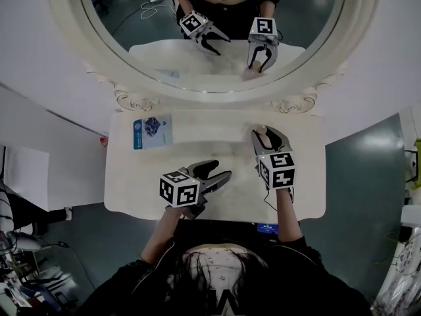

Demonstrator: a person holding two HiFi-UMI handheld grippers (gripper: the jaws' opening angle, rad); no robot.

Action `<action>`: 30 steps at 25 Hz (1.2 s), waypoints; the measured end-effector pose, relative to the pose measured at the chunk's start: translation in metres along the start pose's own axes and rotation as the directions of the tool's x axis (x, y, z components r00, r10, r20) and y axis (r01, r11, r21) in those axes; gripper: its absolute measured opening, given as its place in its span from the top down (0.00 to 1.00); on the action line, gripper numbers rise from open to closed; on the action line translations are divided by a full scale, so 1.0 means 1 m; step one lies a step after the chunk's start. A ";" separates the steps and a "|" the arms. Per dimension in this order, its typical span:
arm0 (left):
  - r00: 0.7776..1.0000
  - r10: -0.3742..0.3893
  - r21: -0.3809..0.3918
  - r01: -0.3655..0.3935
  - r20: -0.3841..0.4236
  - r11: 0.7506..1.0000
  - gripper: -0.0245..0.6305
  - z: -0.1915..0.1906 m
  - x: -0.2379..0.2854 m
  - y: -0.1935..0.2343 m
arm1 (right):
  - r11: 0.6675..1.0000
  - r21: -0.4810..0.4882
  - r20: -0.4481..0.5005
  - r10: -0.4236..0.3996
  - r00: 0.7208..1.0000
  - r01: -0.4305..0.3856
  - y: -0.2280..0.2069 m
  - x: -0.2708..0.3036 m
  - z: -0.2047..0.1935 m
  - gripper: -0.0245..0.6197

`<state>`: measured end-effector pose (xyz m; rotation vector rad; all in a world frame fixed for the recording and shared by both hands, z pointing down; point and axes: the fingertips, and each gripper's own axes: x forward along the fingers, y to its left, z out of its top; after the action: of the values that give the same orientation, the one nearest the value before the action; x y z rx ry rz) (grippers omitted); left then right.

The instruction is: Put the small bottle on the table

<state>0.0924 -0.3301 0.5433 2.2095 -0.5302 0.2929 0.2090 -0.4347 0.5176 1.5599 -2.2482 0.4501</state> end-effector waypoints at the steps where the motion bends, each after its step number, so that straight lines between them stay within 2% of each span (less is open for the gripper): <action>1: 1.000 0.006 -0.001 -0.006 0.004 1.000 0.56 0.000 -0.003 0.001 | 1.000 -0.001 0.003 -0.001 1.000 0.001 -0.001 0.002 0.001 0.73; 14: 0.993 0.073 -0.046 -0.069 0.092 0.997 0.56 -0.002 -0.045 0.010 | 1.000 -0.010 0.083 -0.003 0.997 0.004 -0.008 0.026 0.014 0.72; 20: 0.987 0.104 -0.053 -0.098 0.123 0.994 0.56 -0.004 -0.058 0.009 | 0.998 0.050 0.126 -0.033 0.991 0.027 -0.013 0.016 0.019 0.67; 25: 0.982 0.114 -0.044 -0.109 0.150 0.993 0.56 -0.004 -0.062 0.001 | 0.997 0.075 0.169 0.007 0.986 -0.020 -0.005 -0.011 0.027 0.67; 30: 0.977 0.117 -0.015 -0.116 0.179 0.993 0.56 -0.007 -0.061 -0.015 | 0.990 0.087 0.188 0.091 0.978 -0.109 0.019 -0.038 0.018 0.67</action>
<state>0.0452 -0.2995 0.5148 2.2171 -0.7596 0.1535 0.2010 -0.4052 0.4830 1.5993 -2.4874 0.4661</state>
